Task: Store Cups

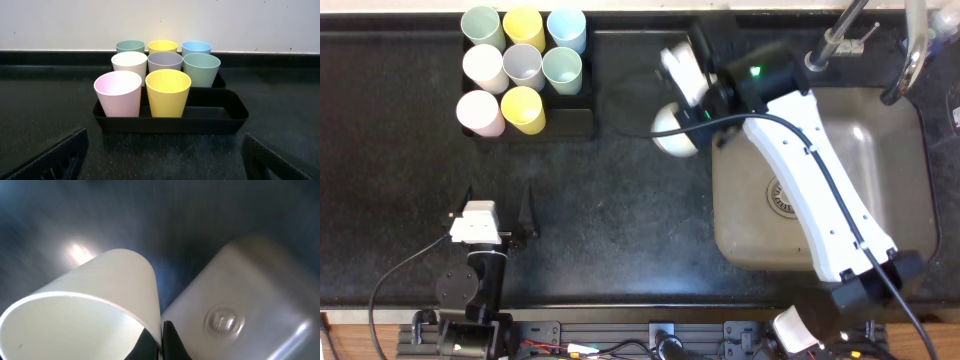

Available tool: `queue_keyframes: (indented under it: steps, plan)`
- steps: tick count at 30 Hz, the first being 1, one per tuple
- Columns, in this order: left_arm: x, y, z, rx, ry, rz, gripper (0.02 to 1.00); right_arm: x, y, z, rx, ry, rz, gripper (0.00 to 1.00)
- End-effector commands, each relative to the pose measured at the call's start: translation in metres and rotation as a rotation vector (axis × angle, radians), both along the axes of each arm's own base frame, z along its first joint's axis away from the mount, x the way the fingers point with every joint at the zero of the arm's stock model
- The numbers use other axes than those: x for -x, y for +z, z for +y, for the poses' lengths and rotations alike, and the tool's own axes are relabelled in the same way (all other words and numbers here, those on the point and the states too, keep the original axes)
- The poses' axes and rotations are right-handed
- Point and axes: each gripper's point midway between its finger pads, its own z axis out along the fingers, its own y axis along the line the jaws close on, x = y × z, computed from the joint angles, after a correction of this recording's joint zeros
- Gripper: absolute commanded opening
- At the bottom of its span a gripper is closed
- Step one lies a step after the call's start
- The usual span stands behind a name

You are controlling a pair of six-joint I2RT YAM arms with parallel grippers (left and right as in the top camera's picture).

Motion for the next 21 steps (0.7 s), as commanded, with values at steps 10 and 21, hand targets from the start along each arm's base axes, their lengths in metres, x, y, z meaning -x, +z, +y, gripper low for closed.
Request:
queue_keyframes:
  steps: [10,21]
  plan:
    - [0.0,0.001,0.002,0.008,0.013,-0.01,0.998,-0.052,0.001,0.14,-0.049,0.156,-0.101,0.042]
    - [0.0,0.001,0.002,0.008,0.013,-0.01,0.998,-0.065,-0.047,0.161,0.003,0.174,-0.078,0.045]
